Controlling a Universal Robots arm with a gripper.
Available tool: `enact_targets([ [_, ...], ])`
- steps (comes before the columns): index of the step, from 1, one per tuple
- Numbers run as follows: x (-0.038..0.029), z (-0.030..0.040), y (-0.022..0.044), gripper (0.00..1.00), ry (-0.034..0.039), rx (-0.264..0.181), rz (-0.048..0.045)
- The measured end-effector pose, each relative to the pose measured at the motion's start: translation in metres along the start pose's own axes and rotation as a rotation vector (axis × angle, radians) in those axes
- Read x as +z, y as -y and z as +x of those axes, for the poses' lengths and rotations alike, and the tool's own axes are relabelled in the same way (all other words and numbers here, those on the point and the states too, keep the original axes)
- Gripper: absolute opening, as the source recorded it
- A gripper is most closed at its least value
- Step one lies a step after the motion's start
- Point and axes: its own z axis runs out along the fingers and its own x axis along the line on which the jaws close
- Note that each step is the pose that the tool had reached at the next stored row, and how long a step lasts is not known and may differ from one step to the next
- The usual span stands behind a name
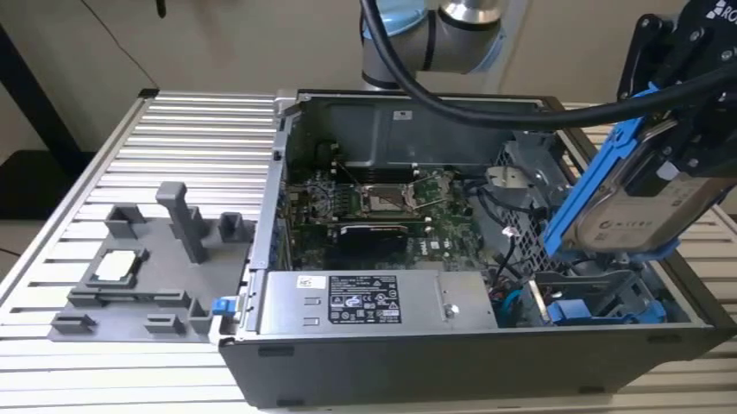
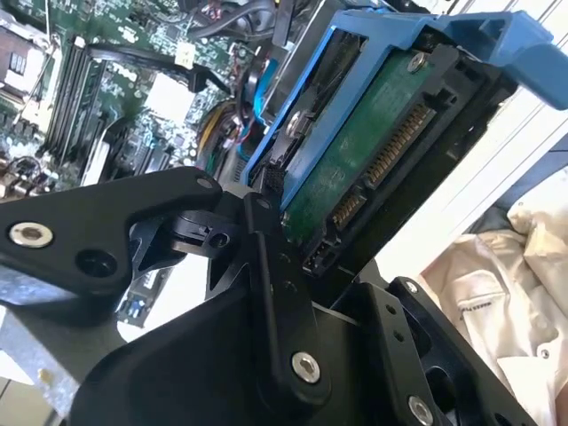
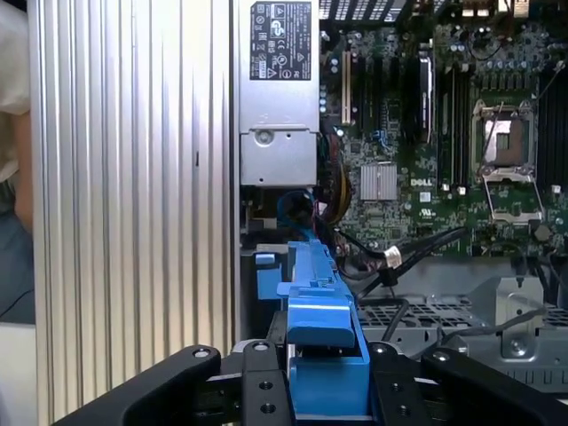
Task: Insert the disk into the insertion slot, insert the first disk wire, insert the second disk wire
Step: 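Insert the disk into the insertion slot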
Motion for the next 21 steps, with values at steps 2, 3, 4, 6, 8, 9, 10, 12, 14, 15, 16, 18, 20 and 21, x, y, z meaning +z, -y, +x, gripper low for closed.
enact_targets([
  [2, 0.0025, 0.0, 0.0005, 0.33, 0.0, -0.003, 0.0012],
  [3, 0.0039, 0.0, 0.0008, 0.33, 0.0, -0.004, 0.0018],
  [4, 0.0052, 0.0, 0.0011, 0.33, -0.0001, -0.005, 0.0022],
  [6, 0.0078, -0.0001, 0.0018, 0.33, -0.0001, -0.008, 0.0027],
  [8, 0.0103, -0.0001, 0.0022, 0.33, -0.0002, -0.009, 0.0029],
  [9, 0.0115, -0.0001, 0.0024, 0.33, -0.0003, -0.01, 0.0029],
  [10, 0.0127, -0.0001, 0.0027, 0.33, -0.0004, -0.01, 0.003],
  [12, 0.0153, -0.0001, 0.0032, 0.33, -0.0003, -0.012, 0.003],
  [14, 0.0177, -0.0001, 0.004, 0.33, -0.0003, -0.014, 0.003],
  [15, 0.0189, -0.0001, 0.0044, 0.33, -0.0003, -0.014, 0.003],
  [16, 0.02, -0.0001, 0.005, 0.33, -0.0004, -0.015, 0.003],
  [18, 0.0223, -0.0001, 0.0064, 0.33, -0.0003, -0.017, 0.003],
  [20, 0.0244, -0.0002, 0.0078, 0.33, -0.0005, -0.019, 0.003],
  [21, 0.0255, -0.0002, 0.0085, 0.33, -0.0006, -0.02, 0.003],
])
